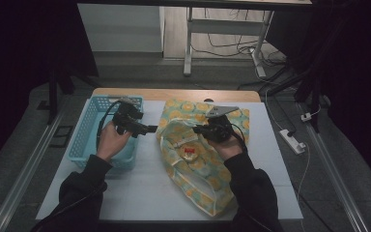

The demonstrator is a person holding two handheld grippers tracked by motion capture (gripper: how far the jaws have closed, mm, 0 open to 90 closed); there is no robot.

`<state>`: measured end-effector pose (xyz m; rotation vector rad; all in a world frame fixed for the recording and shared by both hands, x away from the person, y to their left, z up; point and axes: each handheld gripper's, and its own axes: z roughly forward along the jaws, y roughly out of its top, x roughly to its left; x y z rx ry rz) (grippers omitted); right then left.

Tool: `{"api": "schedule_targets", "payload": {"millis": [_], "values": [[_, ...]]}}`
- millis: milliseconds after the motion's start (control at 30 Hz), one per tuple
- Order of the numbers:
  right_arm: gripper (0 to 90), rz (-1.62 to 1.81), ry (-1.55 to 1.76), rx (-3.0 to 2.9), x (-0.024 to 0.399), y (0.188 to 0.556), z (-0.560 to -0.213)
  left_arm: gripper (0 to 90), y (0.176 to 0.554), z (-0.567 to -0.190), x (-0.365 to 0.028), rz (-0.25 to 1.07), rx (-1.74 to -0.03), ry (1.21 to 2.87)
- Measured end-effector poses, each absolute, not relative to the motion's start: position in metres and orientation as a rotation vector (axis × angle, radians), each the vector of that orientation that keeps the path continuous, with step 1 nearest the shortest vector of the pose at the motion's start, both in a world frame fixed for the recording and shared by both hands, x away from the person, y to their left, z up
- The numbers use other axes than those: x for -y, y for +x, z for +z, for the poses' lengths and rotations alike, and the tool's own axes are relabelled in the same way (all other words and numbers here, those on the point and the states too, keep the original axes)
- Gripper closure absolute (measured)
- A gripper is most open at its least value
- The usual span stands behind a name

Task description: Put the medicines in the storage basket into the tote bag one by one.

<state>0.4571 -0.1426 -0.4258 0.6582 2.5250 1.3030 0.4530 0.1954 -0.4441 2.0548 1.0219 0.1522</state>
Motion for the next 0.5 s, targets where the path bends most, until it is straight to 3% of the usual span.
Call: {"api": "schedule_targets", "payload": {"millis": [500], "values": [[90.0,1.302,0.661,-2.524,0.143,0.457,-0.426,0.0,0.459,-0.445,-0.226,0.204,-1.069,2.036]]}}
